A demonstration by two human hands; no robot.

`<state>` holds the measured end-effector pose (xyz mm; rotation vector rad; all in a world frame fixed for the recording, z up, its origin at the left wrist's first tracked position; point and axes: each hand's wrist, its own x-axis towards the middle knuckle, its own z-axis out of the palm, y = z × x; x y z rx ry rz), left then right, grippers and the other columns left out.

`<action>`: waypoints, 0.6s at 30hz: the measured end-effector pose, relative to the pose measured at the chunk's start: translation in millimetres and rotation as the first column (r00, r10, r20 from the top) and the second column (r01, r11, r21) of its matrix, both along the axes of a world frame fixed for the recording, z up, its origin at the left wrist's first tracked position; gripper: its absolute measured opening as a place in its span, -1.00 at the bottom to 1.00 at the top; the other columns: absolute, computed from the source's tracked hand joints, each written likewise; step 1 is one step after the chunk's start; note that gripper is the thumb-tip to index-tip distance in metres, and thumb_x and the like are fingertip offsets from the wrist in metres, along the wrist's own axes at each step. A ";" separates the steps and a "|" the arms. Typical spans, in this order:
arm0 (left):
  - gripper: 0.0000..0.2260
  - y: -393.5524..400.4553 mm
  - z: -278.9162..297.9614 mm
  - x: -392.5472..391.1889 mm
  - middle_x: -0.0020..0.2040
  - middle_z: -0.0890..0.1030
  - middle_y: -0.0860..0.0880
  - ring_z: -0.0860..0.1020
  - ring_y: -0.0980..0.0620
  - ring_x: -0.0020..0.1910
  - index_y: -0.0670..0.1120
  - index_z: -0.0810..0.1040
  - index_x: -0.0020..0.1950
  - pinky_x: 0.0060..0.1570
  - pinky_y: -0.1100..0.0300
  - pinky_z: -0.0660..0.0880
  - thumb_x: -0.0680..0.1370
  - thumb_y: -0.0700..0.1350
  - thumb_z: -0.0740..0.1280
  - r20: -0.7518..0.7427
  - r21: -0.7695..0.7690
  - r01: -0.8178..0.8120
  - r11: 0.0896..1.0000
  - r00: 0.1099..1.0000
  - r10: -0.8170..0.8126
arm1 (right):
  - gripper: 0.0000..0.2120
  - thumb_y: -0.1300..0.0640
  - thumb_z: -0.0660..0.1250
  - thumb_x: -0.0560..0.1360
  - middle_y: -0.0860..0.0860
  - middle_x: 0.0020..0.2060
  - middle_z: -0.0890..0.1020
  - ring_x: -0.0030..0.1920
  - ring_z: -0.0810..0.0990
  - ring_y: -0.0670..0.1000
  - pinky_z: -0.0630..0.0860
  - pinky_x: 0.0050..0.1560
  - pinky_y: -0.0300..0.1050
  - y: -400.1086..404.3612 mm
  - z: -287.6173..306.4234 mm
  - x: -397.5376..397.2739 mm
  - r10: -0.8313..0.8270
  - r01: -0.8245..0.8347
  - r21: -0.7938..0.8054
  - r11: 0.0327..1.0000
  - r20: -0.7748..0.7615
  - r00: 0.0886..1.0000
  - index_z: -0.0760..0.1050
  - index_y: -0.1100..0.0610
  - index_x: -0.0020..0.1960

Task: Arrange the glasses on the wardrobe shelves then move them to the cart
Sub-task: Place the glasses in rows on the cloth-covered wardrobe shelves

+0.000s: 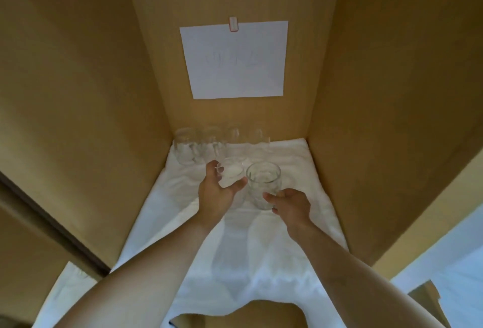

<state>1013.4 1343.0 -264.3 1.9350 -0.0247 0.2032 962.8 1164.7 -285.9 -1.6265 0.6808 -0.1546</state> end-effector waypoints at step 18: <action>-0.32 18.1 -30.1 66.1 0.09 0.60 0.05 0.63 0.02 0.05 0.10 0.35 0.28 0.06 0.16 0.54 0.32 0.23 0.62 -0.052 -0.022 0.096 0.995 0.994 -0.097 | -0.35 0.43 0.60 0.28 -0.03 0.13 0.67 0.14 0.65 -0.04 0.60 0.04 -0.22 -0.1 -21.0 17.8 0.111 -0.144 0.184 0.972 0.181 0.977 0.54 0.03 0.27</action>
